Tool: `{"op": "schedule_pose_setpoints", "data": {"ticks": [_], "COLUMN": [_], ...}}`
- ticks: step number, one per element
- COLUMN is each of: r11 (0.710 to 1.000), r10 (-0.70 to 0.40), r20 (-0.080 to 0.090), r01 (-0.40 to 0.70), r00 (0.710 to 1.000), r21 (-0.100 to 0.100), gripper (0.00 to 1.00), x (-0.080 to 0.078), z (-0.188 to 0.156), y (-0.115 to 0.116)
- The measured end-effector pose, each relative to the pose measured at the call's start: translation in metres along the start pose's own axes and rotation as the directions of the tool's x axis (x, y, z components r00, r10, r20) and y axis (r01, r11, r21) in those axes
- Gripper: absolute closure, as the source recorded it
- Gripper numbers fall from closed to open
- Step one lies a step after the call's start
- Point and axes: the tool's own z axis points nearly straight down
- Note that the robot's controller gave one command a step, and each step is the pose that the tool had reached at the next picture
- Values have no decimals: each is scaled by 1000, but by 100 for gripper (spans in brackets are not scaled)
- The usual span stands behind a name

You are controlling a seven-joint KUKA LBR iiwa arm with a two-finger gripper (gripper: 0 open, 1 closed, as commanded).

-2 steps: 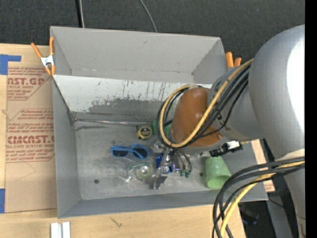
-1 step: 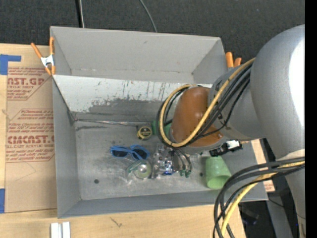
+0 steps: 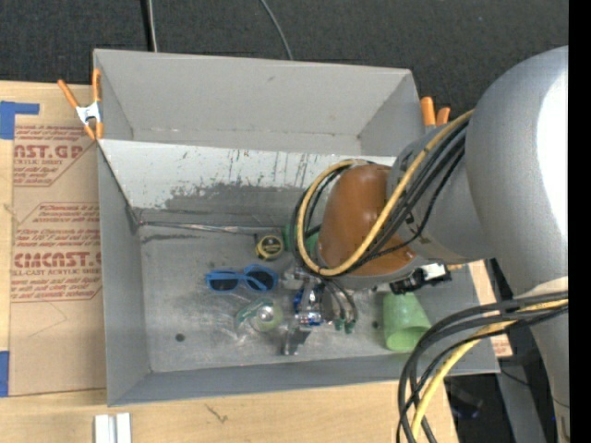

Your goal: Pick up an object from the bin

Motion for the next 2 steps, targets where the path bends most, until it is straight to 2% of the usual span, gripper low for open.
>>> {"op": "schedule_pose_setpoints", "data": {"ticks": [1,2], "r11": [941,942], "r10": [-339,-336], "r20": [1,1], "r01": [339,336], "r00": [941,942], "r21": [-1,0], "gripper": [0,100], "x": [4,4], "z": [-10,-10], "y": [45,44]}}
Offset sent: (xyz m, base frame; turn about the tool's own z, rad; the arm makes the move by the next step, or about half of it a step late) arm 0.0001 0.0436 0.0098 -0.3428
